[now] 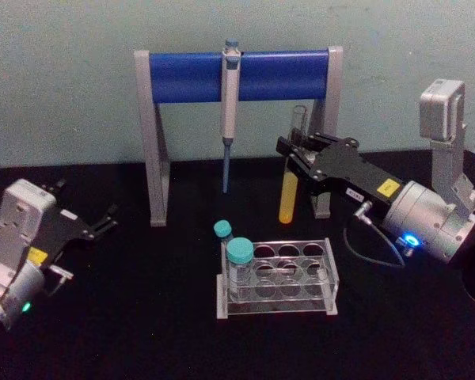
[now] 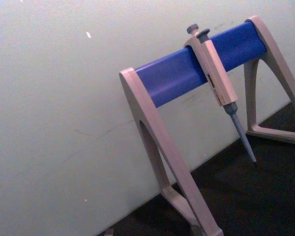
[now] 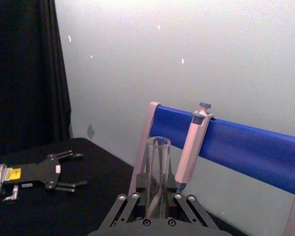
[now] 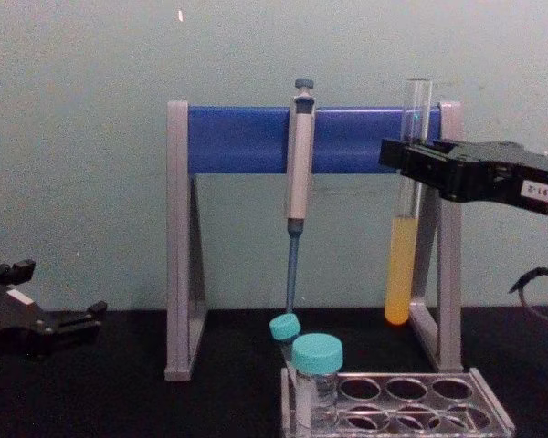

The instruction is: Pick up the test tube from the test tube rack, shake it, then place it back into the test tube rack.

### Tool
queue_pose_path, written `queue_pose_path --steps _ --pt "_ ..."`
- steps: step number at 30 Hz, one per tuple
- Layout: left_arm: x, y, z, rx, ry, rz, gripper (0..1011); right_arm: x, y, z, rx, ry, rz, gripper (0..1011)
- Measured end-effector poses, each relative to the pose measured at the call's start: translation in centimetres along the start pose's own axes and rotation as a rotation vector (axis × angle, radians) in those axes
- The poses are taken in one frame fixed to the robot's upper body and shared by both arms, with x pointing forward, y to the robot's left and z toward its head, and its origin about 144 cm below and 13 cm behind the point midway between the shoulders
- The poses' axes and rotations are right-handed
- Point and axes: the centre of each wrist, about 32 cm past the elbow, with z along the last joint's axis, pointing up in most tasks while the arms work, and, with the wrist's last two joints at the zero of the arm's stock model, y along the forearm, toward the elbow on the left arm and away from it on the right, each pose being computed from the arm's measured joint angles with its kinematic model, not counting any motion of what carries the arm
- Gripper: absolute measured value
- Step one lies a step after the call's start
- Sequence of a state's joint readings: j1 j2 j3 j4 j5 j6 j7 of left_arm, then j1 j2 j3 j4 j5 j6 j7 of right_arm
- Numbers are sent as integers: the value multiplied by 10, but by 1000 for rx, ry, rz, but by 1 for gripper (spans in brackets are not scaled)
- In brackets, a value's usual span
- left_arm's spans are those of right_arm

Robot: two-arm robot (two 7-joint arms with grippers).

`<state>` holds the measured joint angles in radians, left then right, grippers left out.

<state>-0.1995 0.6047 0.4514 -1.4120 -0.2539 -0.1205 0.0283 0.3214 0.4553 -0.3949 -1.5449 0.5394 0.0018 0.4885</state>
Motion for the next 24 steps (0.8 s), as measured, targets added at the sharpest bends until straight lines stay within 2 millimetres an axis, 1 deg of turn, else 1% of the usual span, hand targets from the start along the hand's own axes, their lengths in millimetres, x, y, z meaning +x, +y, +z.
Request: queue_pose_path --steps 7,13,14,24 --pt "0 0 0 0 0 0 1001 -1 -1 1 1 -2 8 232" --pt "0 0 0 0 0 0 1001 -6 -4 2 4 3 42 232" --pt "0 0 0 0 0 0 1001 -10 -7 1 2 8 62 232" --pt "0 0 0 0 0 0 1001 -23 -19 -8 -15 27 130 232"
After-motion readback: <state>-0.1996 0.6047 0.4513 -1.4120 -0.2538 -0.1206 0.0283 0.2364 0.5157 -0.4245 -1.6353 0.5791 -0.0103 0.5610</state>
